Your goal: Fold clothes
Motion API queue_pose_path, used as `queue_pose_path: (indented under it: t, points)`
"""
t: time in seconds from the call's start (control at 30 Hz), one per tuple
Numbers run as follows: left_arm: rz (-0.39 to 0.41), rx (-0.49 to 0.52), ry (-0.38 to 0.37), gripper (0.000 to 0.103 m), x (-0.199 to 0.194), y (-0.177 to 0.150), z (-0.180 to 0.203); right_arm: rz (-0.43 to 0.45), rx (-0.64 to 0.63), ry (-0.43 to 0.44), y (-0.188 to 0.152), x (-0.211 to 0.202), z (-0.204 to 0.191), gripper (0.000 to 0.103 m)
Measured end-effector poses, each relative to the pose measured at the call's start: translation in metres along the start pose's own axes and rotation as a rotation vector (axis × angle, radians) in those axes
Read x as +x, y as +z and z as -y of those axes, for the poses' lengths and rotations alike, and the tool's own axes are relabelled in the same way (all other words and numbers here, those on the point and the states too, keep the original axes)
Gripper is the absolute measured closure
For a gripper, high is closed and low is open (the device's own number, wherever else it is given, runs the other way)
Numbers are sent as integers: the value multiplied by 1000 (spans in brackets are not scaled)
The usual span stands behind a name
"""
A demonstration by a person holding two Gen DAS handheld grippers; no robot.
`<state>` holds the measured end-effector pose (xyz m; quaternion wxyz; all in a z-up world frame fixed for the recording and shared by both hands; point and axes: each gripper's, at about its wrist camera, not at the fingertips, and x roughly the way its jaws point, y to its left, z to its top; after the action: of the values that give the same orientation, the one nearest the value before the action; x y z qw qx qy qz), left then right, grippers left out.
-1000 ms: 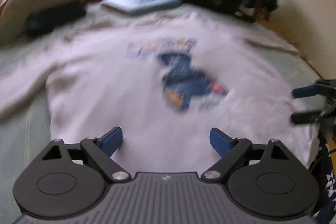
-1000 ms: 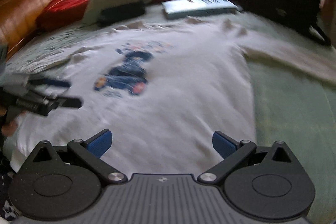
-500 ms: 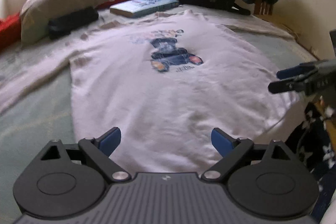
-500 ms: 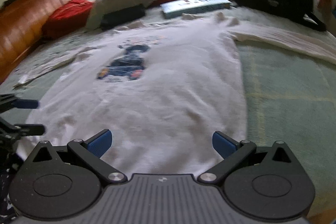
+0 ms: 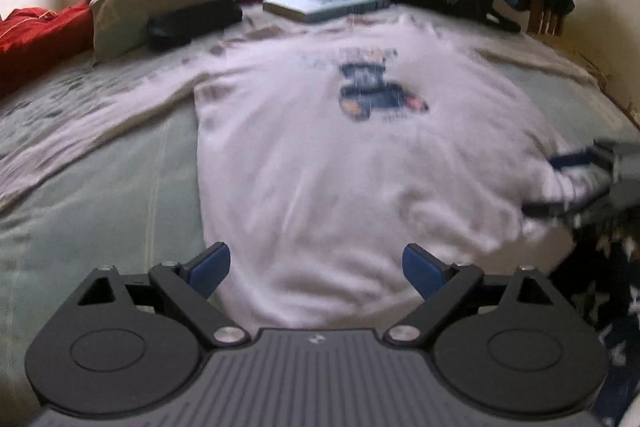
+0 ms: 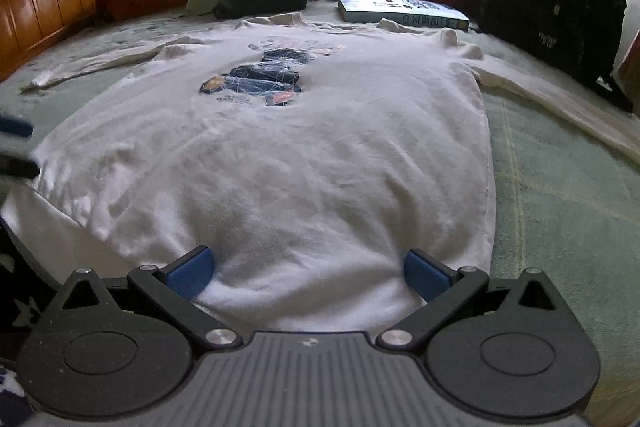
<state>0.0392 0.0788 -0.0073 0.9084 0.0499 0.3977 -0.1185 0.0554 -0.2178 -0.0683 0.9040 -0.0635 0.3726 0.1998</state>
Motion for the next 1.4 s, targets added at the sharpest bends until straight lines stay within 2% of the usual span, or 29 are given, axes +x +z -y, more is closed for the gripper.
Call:
queue_pose_path:
  t: [0.13,0.27,0.33,0.43,0.57,0.67,0.77,0.9,1.0,1.13,1.3,1.4]
  points:
    - [10,-10,-38,10,16,5,8,21,-3,10,-4,-1,3,0]
    - [-50,-6,34,9,35,-14,17,82,-43,12,-16,-5,2,0]
    - [-13,-5,42,5,29,-23,18,93,-48,6,-19,-9,2,0]
    - [-9,-6,49,5,22,-31,18,90,-45,10,-22,-16,5,0]
    - [-3,2,63,5,16,-26,20,95,-3,26,-19,-33,9,0]
    - [12,10,81,5,13,-19,25,143,-5,52,-15,-44,5,0]
    - [38,-2,60,5,11,-14,27,121,-29,52,-17,-36,0,0]
    - [23,-35,66,5,11,-16,24,63,-35,25,-29,-22,1,0]
    - [25,-51,64,5,9,-15,19,57,-4,26,-28,-30,9,0]
    - [60,-13,64,5,11,4,21,76,61,36,-8,-33,22,0]
    - [104,41,51,5,23,35,29,110,22,6,53,-12,35,0]
    - [76,14,42,5,39,39,31,124,-5,7,92,13,44,0]
